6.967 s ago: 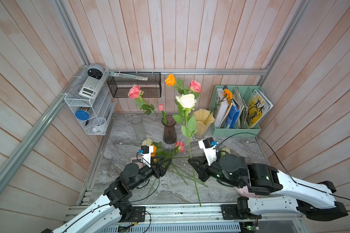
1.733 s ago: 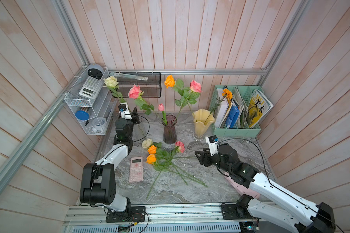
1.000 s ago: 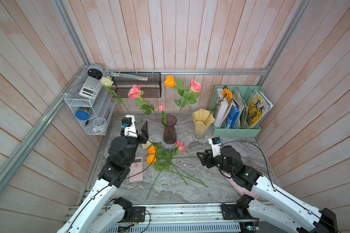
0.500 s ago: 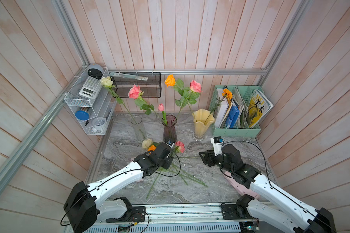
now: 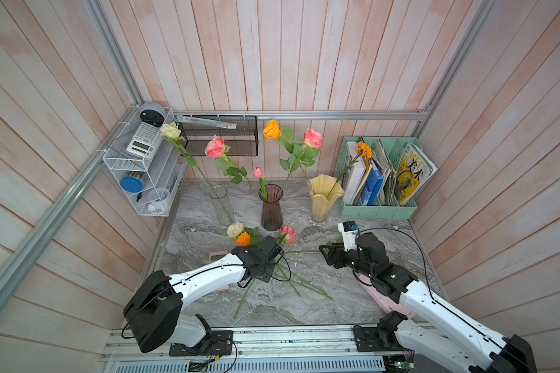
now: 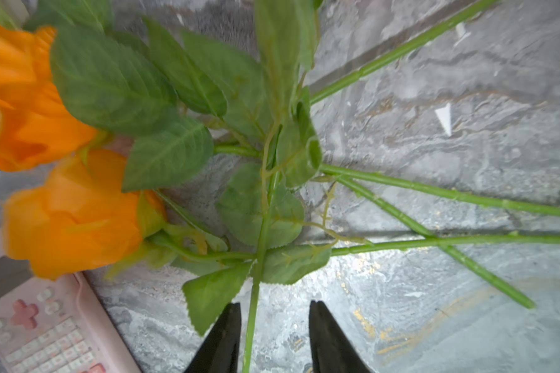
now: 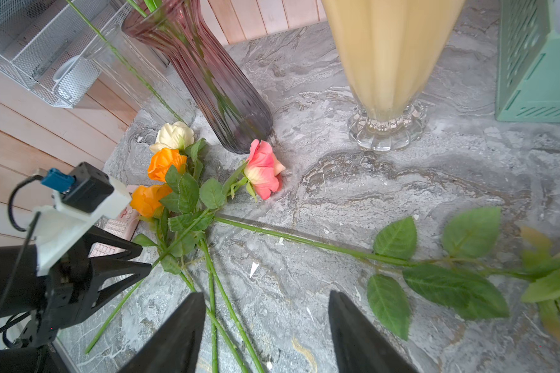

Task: Arrange the flowers in different vases according to their colors
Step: Pick up the flower at the center of the board.

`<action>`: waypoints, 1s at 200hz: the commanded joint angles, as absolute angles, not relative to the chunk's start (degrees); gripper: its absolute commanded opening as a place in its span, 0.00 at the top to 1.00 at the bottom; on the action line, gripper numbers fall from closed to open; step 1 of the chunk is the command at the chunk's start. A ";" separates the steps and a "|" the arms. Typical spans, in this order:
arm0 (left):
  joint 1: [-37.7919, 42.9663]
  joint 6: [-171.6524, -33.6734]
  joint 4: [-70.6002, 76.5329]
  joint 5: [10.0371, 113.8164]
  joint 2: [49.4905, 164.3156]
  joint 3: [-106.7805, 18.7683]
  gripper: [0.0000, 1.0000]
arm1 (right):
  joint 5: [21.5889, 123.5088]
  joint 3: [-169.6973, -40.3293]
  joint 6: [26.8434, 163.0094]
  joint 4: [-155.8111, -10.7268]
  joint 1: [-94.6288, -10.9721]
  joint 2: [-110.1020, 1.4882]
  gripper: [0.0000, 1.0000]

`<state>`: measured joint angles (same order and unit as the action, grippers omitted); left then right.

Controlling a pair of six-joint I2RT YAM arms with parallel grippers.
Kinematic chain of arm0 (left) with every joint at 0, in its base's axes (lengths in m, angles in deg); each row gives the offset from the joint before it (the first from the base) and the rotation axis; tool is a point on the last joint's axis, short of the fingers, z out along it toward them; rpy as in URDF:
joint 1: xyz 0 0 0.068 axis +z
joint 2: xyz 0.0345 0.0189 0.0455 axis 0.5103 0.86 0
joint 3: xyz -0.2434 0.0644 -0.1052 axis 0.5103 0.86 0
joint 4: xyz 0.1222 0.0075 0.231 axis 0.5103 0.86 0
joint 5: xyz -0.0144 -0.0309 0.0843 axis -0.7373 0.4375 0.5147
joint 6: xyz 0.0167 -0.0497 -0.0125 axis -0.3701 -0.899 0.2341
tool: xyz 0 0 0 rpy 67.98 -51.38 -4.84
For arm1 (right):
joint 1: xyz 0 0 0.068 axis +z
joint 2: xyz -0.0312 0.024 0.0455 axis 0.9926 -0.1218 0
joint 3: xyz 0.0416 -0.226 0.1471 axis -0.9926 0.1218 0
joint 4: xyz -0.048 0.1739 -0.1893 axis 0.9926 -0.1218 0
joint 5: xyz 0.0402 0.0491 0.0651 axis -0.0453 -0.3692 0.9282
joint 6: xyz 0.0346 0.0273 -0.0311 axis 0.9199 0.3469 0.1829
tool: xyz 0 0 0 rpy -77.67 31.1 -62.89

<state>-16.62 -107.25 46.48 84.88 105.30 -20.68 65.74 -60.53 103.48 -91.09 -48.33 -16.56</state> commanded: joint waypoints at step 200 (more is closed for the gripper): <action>-17.05 -113.22 43.71 87.89 114.58 -17.65 0.77 | 67.02 -58.16 104.46 -89.97 -48.89 -13.53 0.33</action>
<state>-17.02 -112.58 44.27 86.87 112.49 -17.03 66.68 -59.18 104.50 -90.02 -48.61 -14.85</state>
